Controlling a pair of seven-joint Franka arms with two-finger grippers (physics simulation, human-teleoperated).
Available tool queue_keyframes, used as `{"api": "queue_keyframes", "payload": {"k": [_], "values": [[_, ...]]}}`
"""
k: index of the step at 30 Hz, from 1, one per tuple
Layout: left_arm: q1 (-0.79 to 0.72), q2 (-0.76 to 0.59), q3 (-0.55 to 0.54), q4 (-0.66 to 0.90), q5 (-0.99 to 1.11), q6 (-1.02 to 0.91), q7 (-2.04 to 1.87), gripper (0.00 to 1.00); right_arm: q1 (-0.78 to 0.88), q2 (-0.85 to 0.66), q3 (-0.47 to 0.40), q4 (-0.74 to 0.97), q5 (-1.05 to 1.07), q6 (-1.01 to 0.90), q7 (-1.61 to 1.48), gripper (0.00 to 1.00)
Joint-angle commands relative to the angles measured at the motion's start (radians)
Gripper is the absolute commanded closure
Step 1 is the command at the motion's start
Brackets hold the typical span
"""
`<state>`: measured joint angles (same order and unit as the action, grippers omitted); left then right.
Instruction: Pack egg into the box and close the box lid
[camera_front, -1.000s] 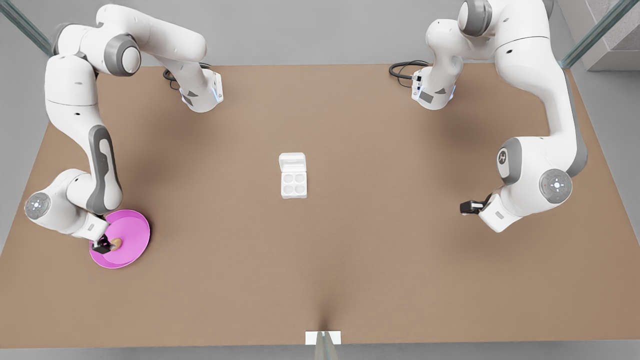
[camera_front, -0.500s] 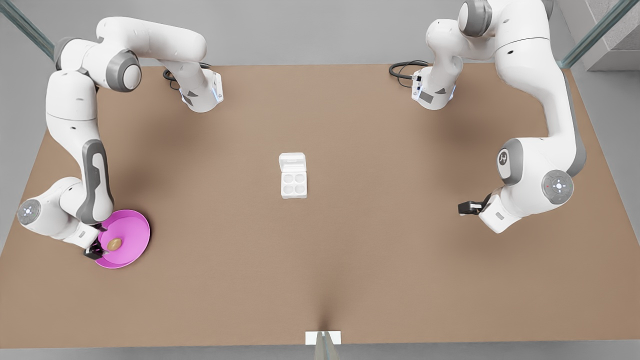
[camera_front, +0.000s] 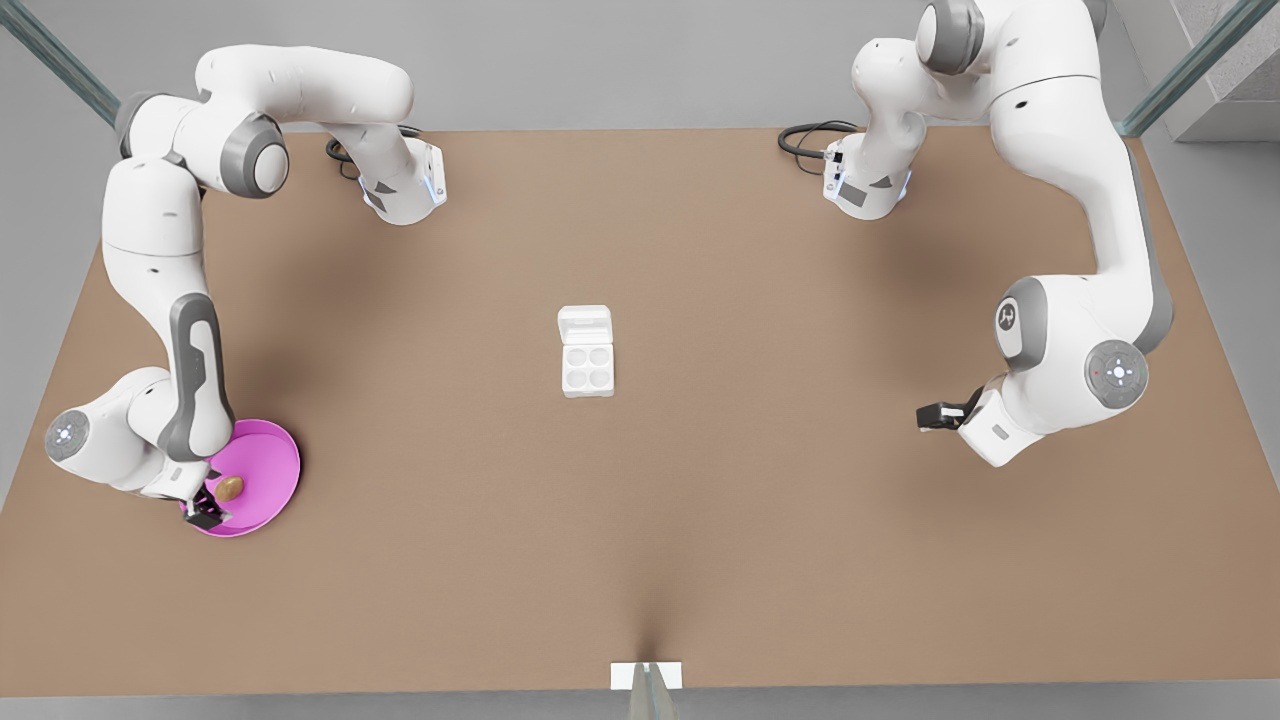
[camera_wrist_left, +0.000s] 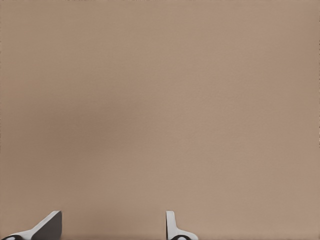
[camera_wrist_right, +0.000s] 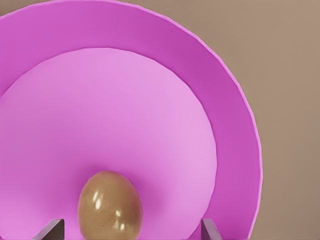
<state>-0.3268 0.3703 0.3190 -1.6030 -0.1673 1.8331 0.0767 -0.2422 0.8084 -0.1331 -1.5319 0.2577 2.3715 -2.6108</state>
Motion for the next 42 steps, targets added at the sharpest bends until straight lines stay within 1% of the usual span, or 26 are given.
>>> {"api": "queue_keyframes", "payload": {"k": [1, 8, 10, 11, 12, 17, 18, 20, 22, 23, 24, 25, 28, 29, 31, 32, 35, 38, 40, 42], "values": [[0.000, 0.001, 0.000, 0.000, 0.000, 0.000, 0.000, 0.00, -0.002, 0.000, 0.000, 0.001, 0.000, 0.000, 0.000, 0.00], [0.000, -0.001, 0.000, 0.000, 0.003, 0.002, 0.002, 0.00, -0.002, 0.012, -0.002, 0.002, -0.003, 0.002, 0.000, 0.00], [-0.012, -0.001, -0.001, 0.034, 0.011, -0.002, 0.002, 0.00, -0.002, 0.012, -0.003, 0.001, -0.003, 0.002, 0.000, 0.00], [-0.055, -0.002, -0.001, 0.051, 0.061, -0.008, -0.002, 0.00, -0.002, 0.012, -0.003, 0.001, -0.003, 0.002, 0.001, 0.00], [-0.064, -0.004, 0.002, 0.052, 0.081, -0.008, -0.003, 0.00, -0.002, 0.012, -0.003, 0.001, -0.003, 0.000, 0.001, 0.00], [-0.049, 0.005, 0.003, 0.054, 0.071, 0.018, -0.002, 0.00, -0.002, 0.012, -0.003, 0.001, 0.000, -0.002, -0.045, 0.00], [-0.043, 0.016, 0.003, 0.054, 0.064, 0.084, 0.000, 0.00, 0.000, 0.012, -0.003, 0.001, 0.000, -0.002, -0.068, 0.00], [0.000, 0.033, 0.003, 0.054, -0.097, 0.126, 0.002, 0.00, 0.000, 0.012, -0.002, 0.001, 0.000, 0.000, -0.095, 0.00], [-0.005, 0.036, 0.003, 0.054, -0.095, 0.127, 0.002, 0.00, 0.000, 0.012, -0.003, 0.001, 0.000, 0.000, -0.107, 0.00], [-0.006, 0.042, 0.002, 0.054, -0.097, 0.160, 0.002, 0.00, 0.000, 0.012, -0.002, 0.001, 0.000, -0.002, -0.109, 0.00], [-0.011, 0.045, 0.000, 0.052, -0.098, 0.161, 0.002, 0.00, 0.000, 0.012, -0.002, -0.001, 0.000, 0.000, -0.111, 0.06], [-0.018, 0.048, -0.003, 0.052, -0.098, 0.161, 0.000, 0.00, 0.000, 0.012, -0.003, -0.001, 0.000, 0.000, -0.111, 0.08], [-0.018, 0.050, -0.005, 0.052, -0.097, 0.161, 0.002, 0.00, 0.000, 0.015, -0.002, -0.001, -0.002, 0.000, -0.109, 0.08], [-0.015, 0.050, -0.003, 0.052, -0.098, 0.161, 0.002, 0.00, 0.001, 0.015, -0.002, -0.001, -0.002, 0.000, -0.109, 0.11], [-0.008, 0.053, -0.003, 0.052, -0.098, 0.161, 0.002, 0.00, 0.001, 0.021, -0.003, -0.001, -0.002, 0.002, -0.109, 0.11], [-0.011, 0.053, -0.003, 0.052, -0.097, 0.163, 0.002, 0.00, 0.001, 0.021, -0.003, -0.001, -0.003, 0.012, -0.109, 0.16], [-0.015, 0.053, -0.003, 0.052, -0.095, 0.163, 0.002, 0.00, 0.000, 0.021, -0.002, -0.001, -0.002, 0.012, -0.107, 0.19], [-0.015, 0.058, -0.005, 0.052, -0.097, 0.164, 0.002, 0.00, 0.000, 0.021, -0.002, -0.001, -0.002, 0.012, -0.106, 0.25], [-0.017, 0.058, -0.003, 0.052, -0.097, 0.164, 0.002, 0.00, 0.000, 0.021, -0.002, -0.001, 0.000, 0.012, -0.106, 0.26], [-0.017, 0.058, -0.005, 0.052, -0.098, 0.164, 0.002, 0.00, 0.000, 0.021, -0.003, -0.001, -0.002, 0.012, -0.106, 0.28]]}}
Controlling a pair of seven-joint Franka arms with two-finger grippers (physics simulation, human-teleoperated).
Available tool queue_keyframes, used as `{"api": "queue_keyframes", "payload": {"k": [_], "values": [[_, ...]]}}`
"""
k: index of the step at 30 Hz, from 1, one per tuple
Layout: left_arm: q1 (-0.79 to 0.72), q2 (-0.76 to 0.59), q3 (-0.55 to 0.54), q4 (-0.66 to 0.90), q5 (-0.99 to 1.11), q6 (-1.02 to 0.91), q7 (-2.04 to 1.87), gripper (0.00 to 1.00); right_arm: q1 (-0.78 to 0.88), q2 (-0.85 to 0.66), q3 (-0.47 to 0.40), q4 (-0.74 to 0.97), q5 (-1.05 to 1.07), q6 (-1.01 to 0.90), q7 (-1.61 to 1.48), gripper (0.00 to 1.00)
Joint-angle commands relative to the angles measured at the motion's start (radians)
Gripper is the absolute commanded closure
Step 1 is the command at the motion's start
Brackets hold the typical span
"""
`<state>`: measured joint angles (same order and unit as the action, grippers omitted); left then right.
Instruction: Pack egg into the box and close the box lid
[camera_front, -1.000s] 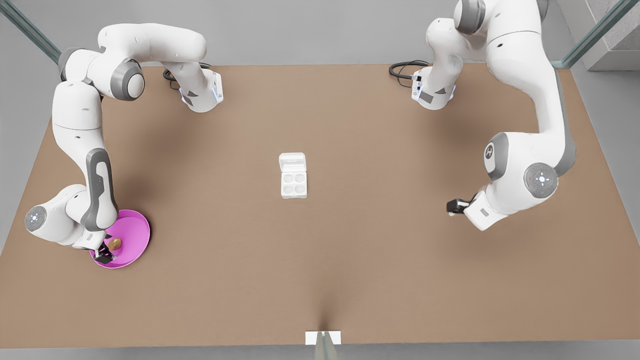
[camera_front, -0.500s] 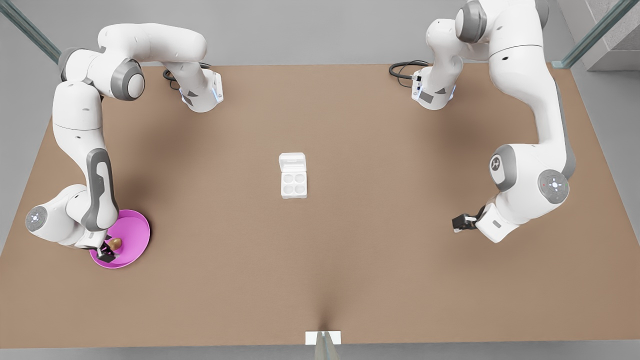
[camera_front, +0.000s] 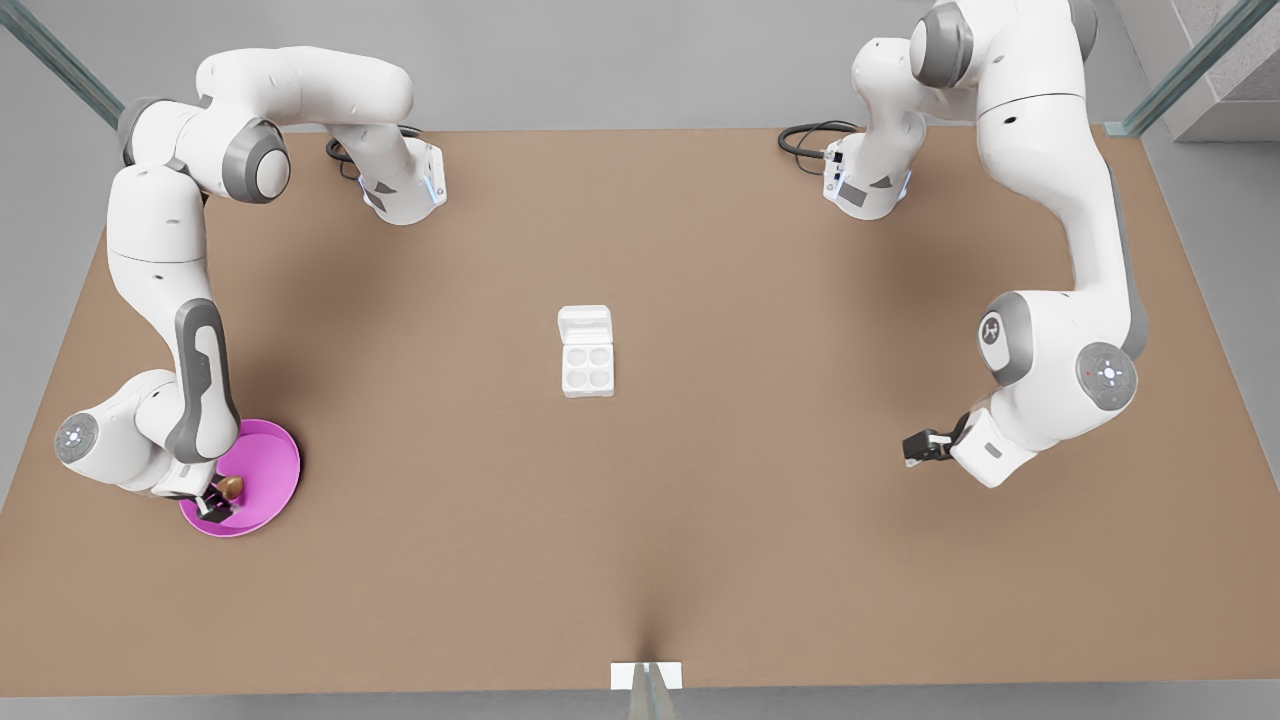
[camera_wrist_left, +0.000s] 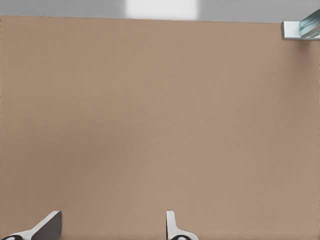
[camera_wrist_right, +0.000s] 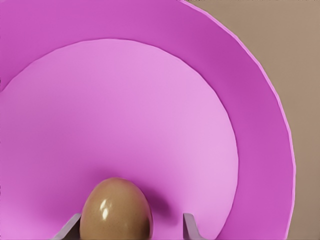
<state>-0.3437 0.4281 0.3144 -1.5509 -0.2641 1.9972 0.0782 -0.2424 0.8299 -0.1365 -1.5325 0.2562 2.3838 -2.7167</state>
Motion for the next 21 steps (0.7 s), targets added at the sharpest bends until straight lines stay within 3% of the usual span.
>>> {"api": "queue_keyframes", "payload": {"k": [1, 5, 16, 21], "values": [[0.000, 0.000, 0.000, 0.000, -0.001, 0.000, -0.002, 0.00, 0.000, 0.000, 0.000, 0.000, 0.000, 0.002, 0.000, 0.28], [-0.001, 0.000, 0.000, 0.000, 0.000, 0.000, -0.002, 0.00, -0.002, 0.000, 0.000, 0.000, -0.005, 0.000, 0.000, 0.34], [-0.004, -0.003, 0.000, 0.002, 0.006, -0.002, -0.005, 0.00, -0.003, -0.003, -0.003, -0.002, -0.005, -0.009, 0.018, 0.34], [0.034, -0.009, 0.031, 0.170, 0.057, -0.006, -0.009, 0.00, -0.002, -0.008, -0.003, -0.006, -0.005, -0.028, 0.017, 0.34]]}}
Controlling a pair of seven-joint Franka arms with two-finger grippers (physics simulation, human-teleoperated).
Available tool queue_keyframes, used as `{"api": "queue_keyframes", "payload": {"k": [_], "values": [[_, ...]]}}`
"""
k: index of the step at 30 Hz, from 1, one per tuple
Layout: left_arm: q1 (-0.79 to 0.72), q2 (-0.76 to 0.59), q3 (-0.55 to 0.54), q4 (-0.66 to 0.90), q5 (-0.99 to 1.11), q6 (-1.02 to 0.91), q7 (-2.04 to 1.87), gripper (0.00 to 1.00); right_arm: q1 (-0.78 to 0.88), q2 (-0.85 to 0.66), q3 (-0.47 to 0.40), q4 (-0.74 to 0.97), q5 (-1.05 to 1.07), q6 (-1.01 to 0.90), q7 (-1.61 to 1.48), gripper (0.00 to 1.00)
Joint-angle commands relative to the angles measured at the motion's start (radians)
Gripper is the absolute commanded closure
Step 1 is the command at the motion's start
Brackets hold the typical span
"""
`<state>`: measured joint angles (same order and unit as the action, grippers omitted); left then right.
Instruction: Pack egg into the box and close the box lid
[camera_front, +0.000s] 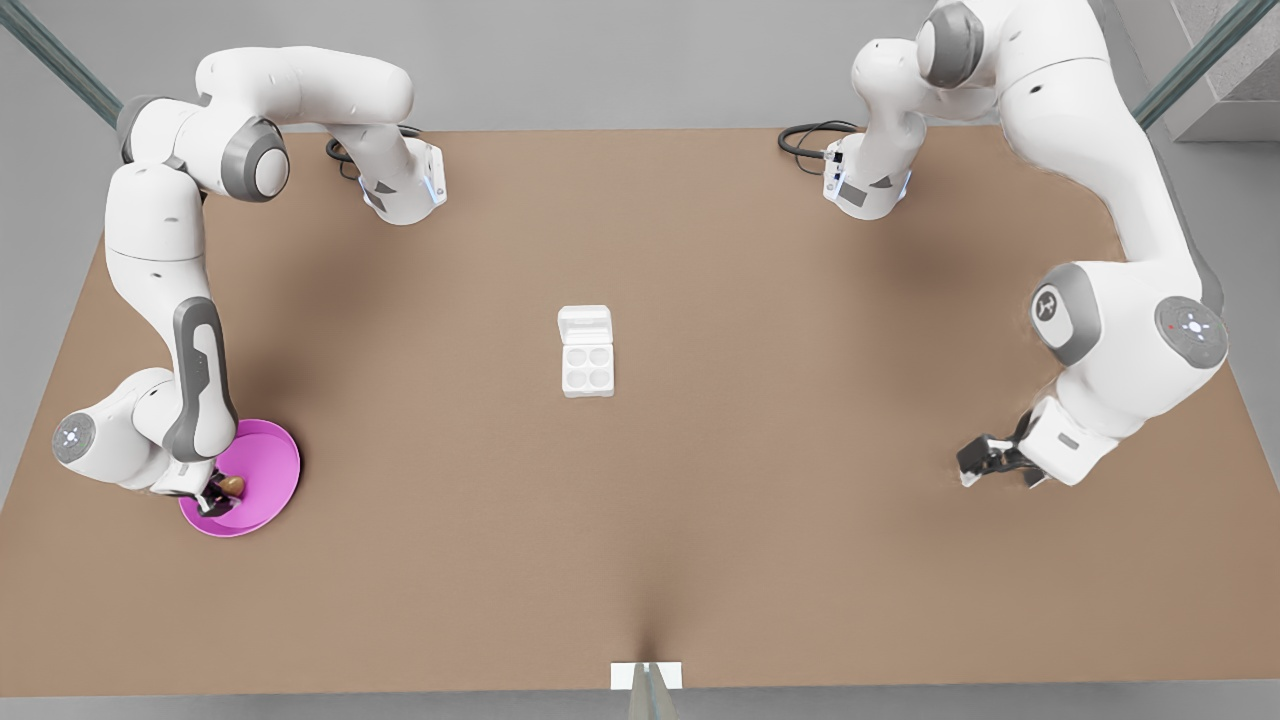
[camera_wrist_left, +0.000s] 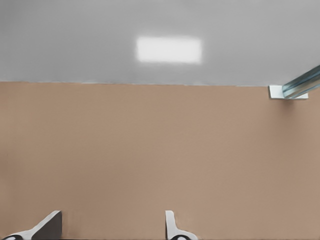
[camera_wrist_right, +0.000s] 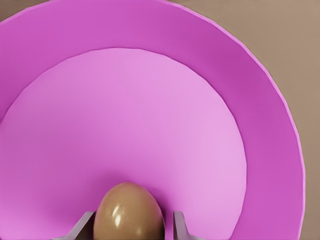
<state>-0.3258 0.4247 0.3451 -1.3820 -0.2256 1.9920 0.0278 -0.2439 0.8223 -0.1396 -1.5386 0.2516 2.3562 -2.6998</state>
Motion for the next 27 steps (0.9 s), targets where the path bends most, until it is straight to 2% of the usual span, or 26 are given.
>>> {"api": "queue_keyframes", "payload": {"k": [1, 7, 18, 27], "values": [[-0.007, 0.002, 0.000, 0.000, 0.101, -0.001, -0.046, 0.00, 0.000, 0.000, 0.000, 0.000, 0.000, 0.000, 0.000, 0.34], [-0.006, 0.002, 0.000, -0.002, 0.103, -0.004, -0.111, 0.00, 0.003, 0.000, 0.000, 0.000, -0.002, 0.000, 0.005, 0.37], [-0.004, 0.000, 0.000, -0.003, 0.100, -0.009, -0.111, 0.00, 0.002, 0.000, 0.000, -0.002, -0.003, 0.000, 0.005, 0.37], [-0.001, 0.000, 0.002, -0.005, 0.100, -0.010, -0.112, 0.00, 0.002, 0.000, 0.000, -0.002, -0.003, 0.000, 0.006, 0.42]]}}
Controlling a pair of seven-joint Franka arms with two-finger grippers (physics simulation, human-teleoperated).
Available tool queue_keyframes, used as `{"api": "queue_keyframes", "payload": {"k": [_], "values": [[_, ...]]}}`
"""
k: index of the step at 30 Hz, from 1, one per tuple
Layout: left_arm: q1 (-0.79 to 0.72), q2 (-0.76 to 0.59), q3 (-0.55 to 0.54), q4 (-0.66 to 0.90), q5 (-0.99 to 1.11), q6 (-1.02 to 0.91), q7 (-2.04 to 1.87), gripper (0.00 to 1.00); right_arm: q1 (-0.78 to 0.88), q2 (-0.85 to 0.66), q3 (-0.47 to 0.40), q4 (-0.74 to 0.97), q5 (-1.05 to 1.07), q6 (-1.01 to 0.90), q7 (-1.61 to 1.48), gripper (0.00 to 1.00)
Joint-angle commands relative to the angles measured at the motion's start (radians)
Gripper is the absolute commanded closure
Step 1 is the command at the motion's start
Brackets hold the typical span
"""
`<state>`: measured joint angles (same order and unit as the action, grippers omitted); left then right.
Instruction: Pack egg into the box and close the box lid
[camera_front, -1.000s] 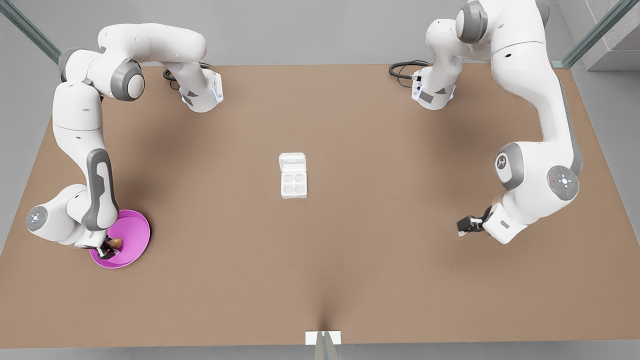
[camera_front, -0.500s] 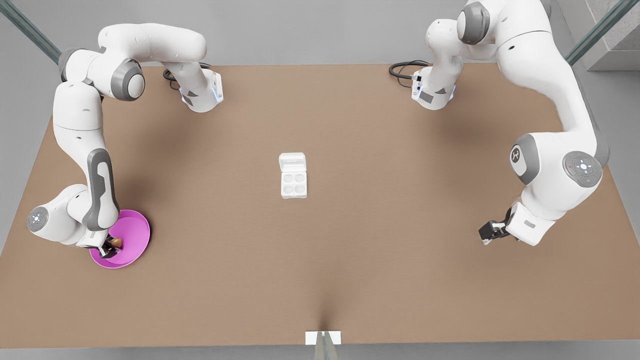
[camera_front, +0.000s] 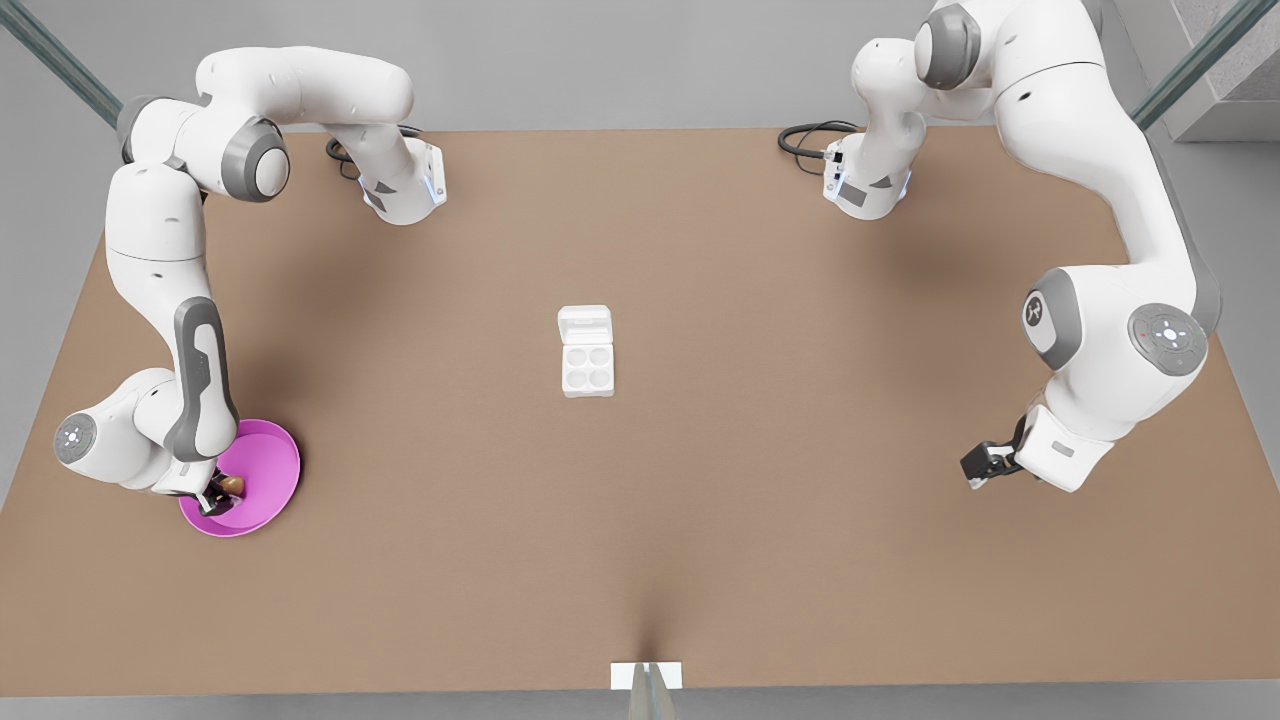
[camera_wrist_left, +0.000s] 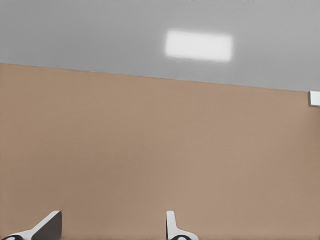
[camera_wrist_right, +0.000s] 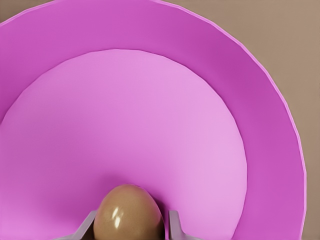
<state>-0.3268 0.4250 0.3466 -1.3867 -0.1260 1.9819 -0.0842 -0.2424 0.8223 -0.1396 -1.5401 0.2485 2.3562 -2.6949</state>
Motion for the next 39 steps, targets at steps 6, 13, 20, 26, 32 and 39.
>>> {"api": "queue_keyframes", "payload": {"k": [6, 13, 20, 26, 32, 39], "values": [[-0.005, 0.000, 0.000, -0.005, 0.002, 0.000, 0.000, 0.00, 0.000, 0.000, 0.000, 0.000, 0.000, 0.002, 0.001, 0.45], [-0.008, 0.000, -0.001, -0.005, 0.002, 0.000, 0.000, 0.00, 0.000, -0.002, 0.000, 0.000, 0.000, 0.000, 0.000, 0.45], [-0.003, -0.006, 0.002, -0.003, 0.002, -0.023, -0.019, 0.00, -0.003, -0.003, 0.000, 0.005, 0.000, -0.023, -0.002, 0.42], [-0.002, -0.014, 0.038, -0.003, -0.064, -0.044, -0.019, 0.00, -0.002, -0.006, 0.000, 0.006, 0.000, -0.040, 0.000, 0.39], [-0.011, -0.020, 0.038, -0.003, -0.061, -0.110, -0.017, 0.00, 0.000, -0.008, 0.000, 0.008, -0.002, -0.046, 0.000, 0.35], [-0.012, -0.017, 0.035, -0.003, -0.058, -0.118, -0.017, 0.00, 0.003, -0.009, 0.000, 0.012, -0.002, -0.058, 0.003, 0.35]]}}
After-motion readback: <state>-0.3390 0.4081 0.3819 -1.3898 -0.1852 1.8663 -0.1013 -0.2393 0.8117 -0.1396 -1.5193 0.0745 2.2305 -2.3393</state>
